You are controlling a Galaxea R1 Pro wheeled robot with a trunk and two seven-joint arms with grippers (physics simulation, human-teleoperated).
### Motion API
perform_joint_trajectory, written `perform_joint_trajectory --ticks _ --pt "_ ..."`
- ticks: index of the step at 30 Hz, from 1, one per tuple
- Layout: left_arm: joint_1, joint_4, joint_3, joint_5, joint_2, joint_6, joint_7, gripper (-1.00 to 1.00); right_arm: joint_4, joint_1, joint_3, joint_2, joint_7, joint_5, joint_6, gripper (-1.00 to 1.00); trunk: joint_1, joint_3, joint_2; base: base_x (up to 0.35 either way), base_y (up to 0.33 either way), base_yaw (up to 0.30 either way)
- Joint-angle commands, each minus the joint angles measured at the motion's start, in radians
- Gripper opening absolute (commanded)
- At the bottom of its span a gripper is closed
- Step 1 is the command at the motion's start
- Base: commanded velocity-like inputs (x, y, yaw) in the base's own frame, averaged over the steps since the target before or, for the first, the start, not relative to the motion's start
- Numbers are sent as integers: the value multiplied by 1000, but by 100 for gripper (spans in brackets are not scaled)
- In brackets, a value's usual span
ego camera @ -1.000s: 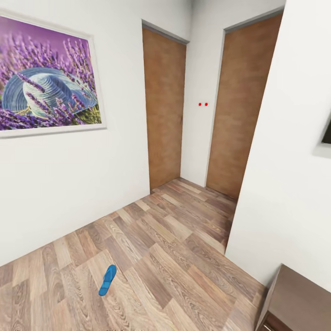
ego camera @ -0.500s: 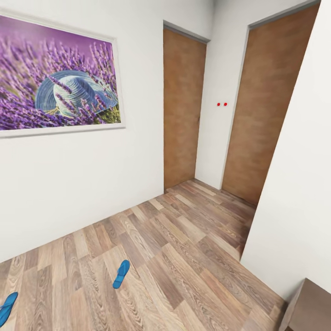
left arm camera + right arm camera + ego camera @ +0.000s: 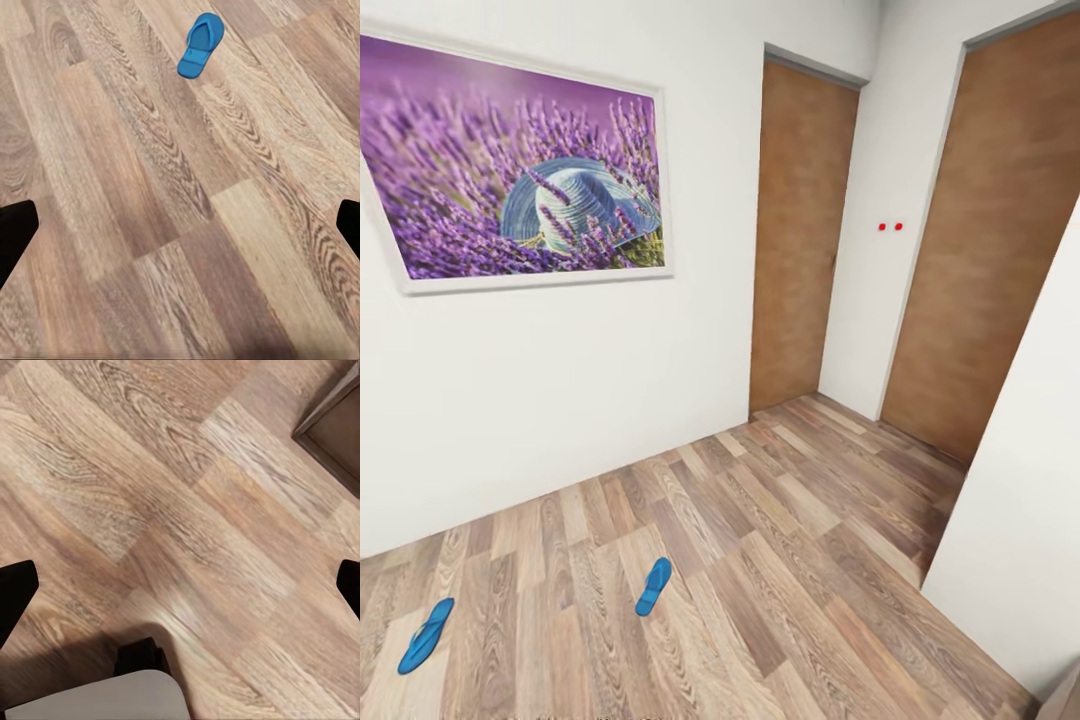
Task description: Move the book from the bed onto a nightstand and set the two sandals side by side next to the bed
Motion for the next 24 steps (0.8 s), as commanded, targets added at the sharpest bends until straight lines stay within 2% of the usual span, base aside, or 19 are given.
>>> perform_joint_trajectory --ticks 1,13,24 --pt "0 0 0 3 0 -2 0 100 1 -1 -1 0 -1 -1 -3 100 0 -1 0 0 0 240" --pt "0 0 0 4 0 -2 0 100 1 -1 -2 0 -1 -2 -3 100 0 -1 0 0 0 216" --pt "0 0 1 4 0 -2 -1 100 1 -1 0 -1 -1 3 -3 100 0 0 0 0 0 14"
